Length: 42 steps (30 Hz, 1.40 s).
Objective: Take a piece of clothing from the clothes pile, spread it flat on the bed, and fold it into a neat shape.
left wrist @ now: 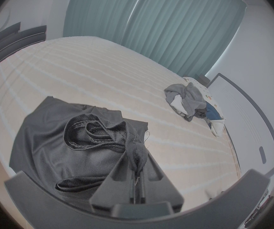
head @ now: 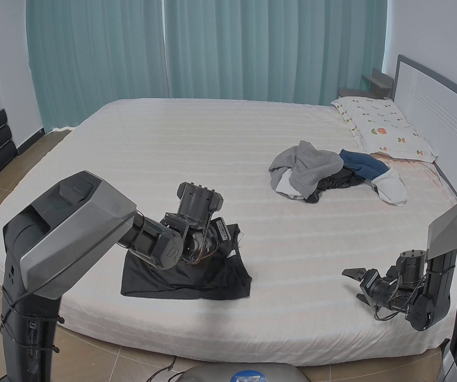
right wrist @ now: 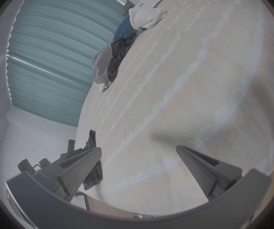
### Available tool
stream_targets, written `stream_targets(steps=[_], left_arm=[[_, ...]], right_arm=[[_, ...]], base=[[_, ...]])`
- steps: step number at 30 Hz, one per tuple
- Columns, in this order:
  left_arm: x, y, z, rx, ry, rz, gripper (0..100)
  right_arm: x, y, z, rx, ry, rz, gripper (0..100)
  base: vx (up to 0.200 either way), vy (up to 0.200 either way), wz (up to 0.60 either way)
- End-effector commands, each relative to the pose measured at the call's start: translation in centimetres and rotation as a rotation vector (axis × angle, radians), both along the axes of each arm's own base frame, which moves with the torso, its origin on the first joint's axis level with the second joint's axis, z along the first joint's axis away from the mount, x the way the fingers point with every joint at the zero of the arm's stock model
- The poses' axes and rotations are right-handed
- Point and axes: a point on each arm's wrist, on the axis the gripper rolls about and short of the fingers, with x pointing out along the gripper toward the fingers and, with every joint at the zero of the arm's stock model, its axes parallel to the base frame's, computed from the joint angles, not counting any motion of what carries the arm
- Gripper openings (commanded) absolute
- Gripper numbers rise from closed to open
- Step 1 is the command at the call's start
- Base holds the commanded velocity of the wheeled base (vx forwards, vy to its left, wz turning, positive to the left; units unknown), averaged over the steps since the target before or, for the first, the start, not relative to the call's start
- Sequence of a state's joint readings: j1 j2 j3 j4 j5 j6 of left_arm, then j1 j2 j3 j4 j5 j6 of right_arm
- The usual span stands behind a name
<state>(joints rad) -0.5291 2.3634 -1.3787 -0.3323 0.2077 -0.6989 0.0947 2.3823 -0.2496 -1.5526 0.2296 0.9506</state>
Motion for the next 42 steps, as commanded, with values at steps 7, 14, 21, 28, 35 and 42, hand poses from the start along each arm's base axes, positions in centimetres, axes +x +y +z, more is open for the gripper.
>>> stream_targets(steps=[7,14,21,28,35,42], left_arm=[[0.6,-1.0,-2.0,-0.03,0.024,0.022,100],[-0.2,-0.2,-0.3,-0.107,0.035,0.088,100],[-3.3,5.1,-1.7,-0.102,0.144,0.151,100],[-5.6,9.4,-3.1,-0.231,0.151,0.213,100],[-5.2,11.1,-3.7,-0.323,0.129,0.294,100],[-5.1,13.9,-1.6,-0.436,0.091,0.306,100]], right_arm=[[0.1,0.1,0.1,0.001,-0.017,0.003,100],[0.0,0.2,0.1,0.001,-0.014,0.008,100],[0.0,0.2,0.1,-0.002,-0.014,0.009,100],[0.1,0.2,0.1,-0.001,-0.018,0.009,100],[0.1,0.2,0.1,-0.001,-0.018,0.009,100],[0.1,0.2,0.1,-0.003,-0.016,0.01,100]], base=[[0.0,0.0,0.0],[0.0,0.0,0.0],[0.0,0.0,0.0],[-0.143,0.0,0.0],[-0.029,0.0,0.0],[0.0,0.029,0.0]])
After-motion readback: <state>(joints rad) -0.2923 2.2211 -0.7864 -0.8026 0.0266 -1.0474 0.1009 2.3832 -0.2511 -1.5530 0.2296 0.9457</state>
